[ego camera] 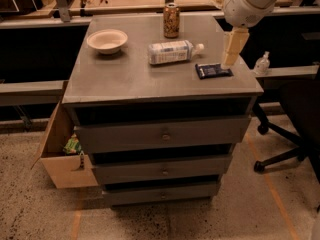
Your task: Place blue plastic bottle upright
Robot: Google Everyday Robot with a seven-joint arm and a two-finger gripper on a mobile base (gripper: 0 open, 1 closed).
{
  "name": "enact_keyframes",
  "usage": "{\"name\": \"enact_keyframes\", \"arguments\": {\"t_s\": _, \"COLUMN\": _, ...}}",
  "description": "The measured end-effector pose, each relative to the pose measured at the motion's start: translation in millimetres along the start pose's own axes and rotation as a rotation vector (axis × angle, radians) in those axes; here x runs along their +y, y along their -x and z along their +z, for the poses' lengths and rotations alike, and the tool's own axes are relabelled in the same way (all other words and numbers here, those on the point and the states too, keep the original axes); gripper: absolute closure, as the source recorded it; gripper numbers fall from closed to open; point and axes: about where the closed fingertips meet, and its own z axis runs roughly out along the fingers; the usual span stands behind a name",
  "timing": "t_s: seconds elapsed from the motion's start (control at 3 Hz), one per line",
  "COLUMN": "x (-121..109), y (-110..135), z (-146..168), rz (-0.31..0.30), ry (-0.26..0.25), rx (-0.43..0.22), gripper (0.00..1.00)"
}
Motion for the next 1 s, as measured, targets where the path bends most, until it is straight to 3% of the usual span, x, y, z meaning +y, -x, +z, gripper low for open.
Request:
{"name": "enact_keyframes", "arguments": {"t_s": 0.33, "x": -7, "y": 1, "z": 6, "rz": -0.002, "ry": -0.011, "rx": 0.003, "gripper": 0.00}}
{"name": "enact_keyframes", "arguments": {"t_s": 0.67, "x": -30, "y": 6, "z": 12, "rz": -0.013, "ry": -0.037, "rx": 0.020, "gripper": 0.00}}
{"name": "enact_keyframes", "arguments": {"t_s": 1.0, "x": -51, "y": 20, "z": 40, "rz": -0.052, "ry": 0.011, "rx": 0.019, "gripper": 0.00}}
